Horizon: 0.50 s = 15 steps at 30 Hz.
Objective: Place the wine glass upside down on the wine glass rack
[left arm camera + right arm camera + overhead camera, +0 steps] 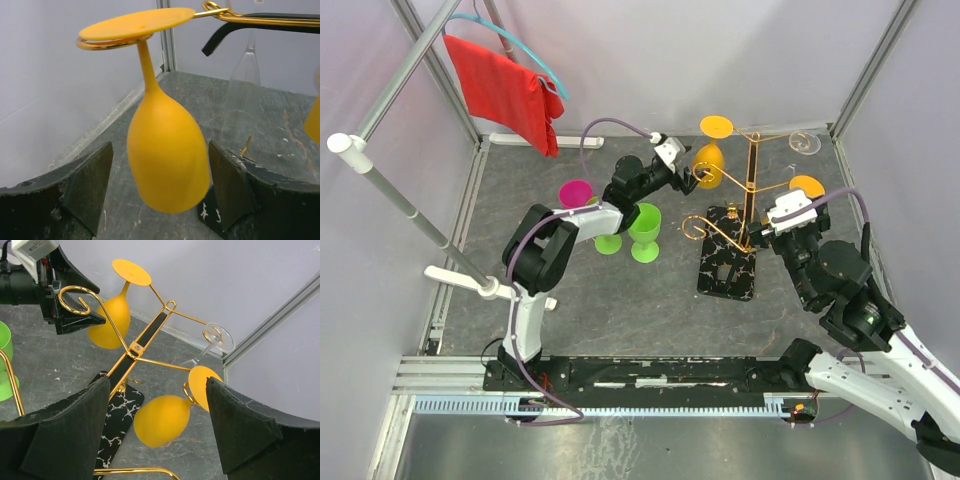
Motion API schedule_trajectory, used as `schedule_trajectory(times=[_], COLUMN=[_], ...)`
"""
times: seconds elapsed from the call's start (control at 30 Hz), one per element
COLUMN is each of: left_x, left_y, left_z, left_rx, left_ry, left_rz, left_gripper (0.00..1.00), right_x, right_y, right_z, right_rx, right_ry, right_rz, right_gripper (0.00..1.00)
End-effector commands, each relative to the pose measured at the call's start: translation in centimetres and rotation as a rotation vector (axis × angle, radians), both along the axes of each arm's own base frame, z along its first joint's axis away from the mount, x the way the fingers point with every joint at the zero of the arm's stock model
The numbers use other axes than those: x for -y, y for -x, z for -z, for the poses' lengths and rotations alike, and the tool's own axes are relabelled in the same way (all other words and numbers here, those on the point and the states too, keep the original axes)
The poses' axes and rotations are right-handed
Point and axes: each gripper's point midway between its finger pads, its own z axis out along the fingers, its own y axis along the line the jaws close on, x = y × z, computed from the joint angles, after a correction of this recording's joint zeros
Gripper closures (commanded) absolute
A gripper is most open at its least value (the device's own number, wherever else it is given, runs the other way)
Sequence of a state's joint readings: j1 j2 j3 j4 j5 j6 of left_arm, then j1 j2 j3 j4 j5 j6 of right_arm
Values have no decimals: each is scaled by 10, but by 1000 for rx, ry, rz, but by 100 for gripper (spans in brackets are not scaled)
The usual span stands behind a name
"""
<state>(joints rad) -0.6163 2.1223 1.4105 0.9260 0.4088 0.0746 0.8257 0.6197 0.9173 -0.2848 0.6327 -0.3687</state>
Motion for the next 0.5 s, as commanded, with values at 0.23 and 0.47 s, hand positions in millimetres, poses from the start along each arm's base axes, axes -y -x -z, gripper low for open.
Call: schedule_trajectory(times=[0.23, 0.47], left_x=[-53, -101], left_y=[25, 25], left_z=[-72, -93], left_rx=[115, 84], left_ry=[17, -73], left_rz=[-151, -337], left_gripper=[15, 13], right_x=[-26, -56], right_y=[-3, -5], right_z=[-10, -13], right_rx=[-44, -129], right_ry=[-103, -134], right_rz=[-80, -183], right_gripper=[14, 14])
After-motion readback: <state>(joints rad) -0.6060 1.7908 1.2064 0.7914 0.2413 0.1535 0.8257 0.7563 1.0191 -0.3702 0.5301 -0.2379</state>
